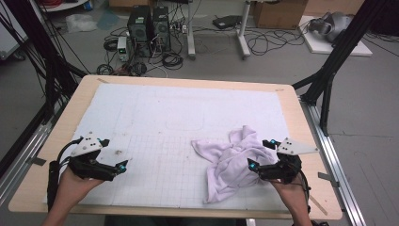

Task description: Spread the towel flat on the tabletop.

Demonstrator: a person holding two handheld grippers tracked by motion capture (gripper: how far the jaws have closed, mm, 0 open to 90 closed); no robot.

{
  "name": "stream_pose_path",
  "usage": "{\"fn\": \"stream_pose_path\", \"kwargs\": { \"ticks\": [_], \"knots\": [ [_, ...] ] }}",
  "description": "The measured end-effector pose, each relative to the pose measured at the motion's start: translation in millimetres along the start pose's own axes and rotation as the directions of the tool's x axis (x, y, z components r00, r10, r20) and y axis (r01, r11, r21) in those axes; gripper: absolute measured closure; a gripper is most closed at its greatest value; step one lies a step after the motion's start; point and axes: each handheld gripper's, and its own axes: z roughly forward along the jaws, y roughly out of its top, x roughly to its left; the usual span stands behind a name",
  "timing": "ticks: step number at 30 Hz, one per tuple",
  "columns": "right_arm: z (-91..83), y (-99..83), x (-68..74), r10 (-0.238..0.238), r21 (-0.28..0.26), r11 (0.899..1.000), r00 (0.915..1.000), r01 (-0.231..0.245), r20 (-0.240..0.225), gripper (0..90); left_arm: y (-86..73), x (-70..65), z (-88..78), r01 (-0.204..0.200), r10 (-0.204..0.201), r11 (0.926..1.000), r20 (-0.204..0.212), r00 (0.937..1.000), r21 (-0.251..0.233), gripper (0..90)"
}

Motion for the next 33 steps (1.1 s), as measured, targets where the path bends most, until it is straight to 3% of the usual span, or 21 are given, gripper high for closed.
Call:
{"fn": "stream_pose_path", "kwargs": {
  "ticks": [24, 33],
  "knots": [
    [0.0, 5.5, 3.9, -0.017, -0.007, 1.000, 0.9998, 0.017, -0.013, 9.5, -2.0, -1.5, 0.7, -0.003, 0.003, 1.0000, 0.004, 1.0000, 0.009, 1.8],
    [13.3, 4.8, 9.0, -0.020, 0.041, 0.999, 0.9987, 0.022, -0.048, 9.5, -3.9, -0.6, 2.7, 0.000, 0.000, 0.9998, 0.003, 1.0000, 0.018, 1.8]
  ]
}}
